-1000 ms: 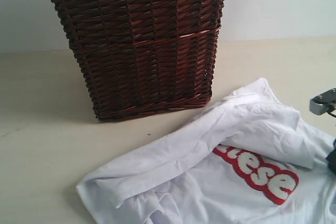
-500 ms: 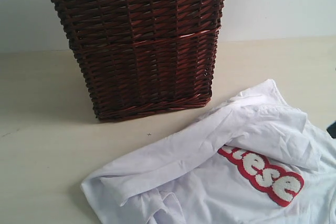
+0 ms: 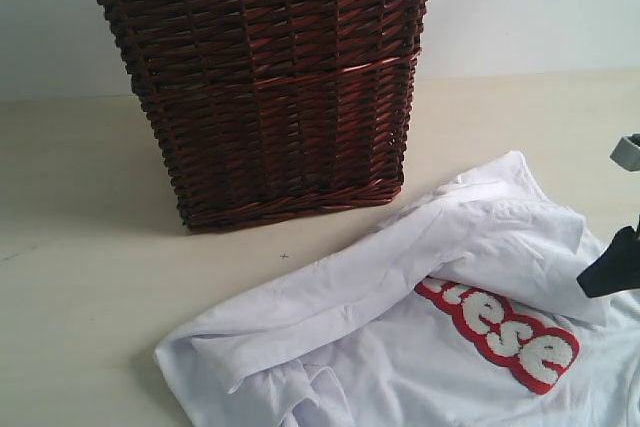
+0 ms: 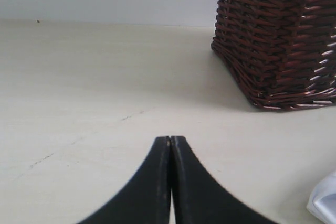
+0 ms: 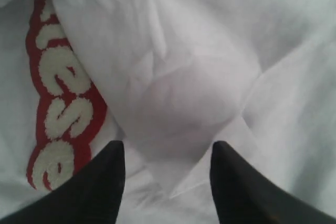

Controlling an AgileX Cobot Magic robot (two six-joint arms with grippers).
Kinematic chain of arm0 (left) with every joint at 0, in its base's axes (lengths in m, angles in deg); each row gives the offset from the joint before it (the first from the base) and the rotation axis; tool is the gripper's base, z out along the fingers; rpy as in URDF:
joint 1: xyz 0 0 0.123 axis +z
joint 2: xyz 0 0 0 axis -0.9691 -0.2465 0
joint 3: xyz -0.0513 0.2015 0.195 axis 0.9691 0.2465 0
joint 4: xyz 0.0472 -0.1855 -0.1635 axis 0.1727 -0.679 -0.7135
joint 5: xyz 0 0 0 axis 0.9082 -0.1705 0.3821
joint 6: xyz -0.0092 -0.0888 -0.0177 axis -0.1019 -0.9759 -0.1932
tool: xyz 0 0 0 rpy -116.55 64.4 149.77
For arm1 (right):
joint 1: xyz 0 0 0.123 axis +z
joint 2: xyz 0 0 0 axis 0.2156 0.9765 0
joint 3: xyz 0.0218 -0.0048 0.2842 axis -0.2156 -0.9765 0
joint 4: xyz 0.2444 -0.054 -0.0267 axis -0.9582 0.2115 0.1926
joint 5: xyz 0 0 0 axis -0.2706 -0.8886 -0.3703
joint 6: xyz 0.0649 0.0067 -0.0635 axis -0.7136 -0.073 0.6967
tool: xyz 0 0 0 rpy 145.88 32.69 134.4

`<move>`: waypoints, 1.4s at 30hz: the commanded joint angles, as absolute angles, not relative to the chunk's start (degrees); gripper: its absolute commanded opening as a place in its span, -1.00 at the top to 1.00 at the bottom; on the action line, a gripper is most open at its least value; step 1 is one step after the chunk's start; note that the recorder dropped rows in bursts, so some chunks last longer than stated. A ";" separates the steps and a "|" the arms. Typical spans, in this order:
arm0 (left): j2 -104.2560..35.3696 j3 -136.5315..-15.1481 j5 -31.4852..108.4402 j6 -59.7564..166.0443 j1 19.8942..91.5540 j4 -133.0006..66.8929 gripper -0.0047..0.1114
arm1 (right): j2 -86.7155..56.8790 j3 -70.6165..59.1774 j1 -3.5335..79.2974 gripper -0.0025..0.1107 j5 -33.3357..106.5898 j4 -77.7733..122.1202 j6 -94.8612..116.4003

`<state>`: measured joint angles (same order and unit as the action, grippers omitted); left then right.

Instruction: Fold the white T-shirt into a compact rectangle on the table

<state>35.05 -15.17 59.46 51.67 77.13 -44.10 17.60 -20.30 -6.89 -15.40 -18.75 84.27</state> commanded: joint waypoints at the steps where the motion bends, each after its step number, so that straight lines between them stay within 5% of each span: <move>1: 35.37 -15.15 59.15 51.82 76.66 -43.99 0.92 | 20.24 -20.50 -7.18 0.17 -14.88 -19.17 84.23; 12: 35.37 -15.15 59.15 51.82 76.66 -43.99 0.92 | 21.34 -20.50 -7.18 0.96 -15.11 -19.96 84.97; 22: 35.37 -15.15 59.15 51.82 76.66 -43.99 0.92 | 14.39 -20.50 -7.18 0.96 -20.02 -28.50 89.47; 24: 35.37 -15.15 59.15 51.82 76.66 -43.99 0.92 | 14.09 -20.50 -7.18 0.87 -19.78 -26.15 89.36; 27: 35.37 -15.15 59.15 51.82 76.66 -43.99 0.92 | 18.64 -20.50 -7.18 0.28 -17.37 -17.11 84.45; 30: 35.37 -15.15 59.15 51.82 76.66 -43.99 0.92 | 22.65 -20.50 -7.18 0.10 -13.65 -16.94 82.58; 32: 35.37 -15.15 59.15 51.82 76.66 -43.99 0.92 | 23.86 -20.50 -7.18 0.16 -12.05 -16.94 81.88; 38: 35.37 -15.15 59.15 51.82 76.66 -43.99 0.92 | 24.07 -20.50 -7.18 0.93 -13.10 -21.70 85.41; 42: 35.37 -15.15 59.15 51.82 76.66 -43.99 0.92 | 23.97 -20.50 -7.18 0.96 -13.21 -22.01 85.41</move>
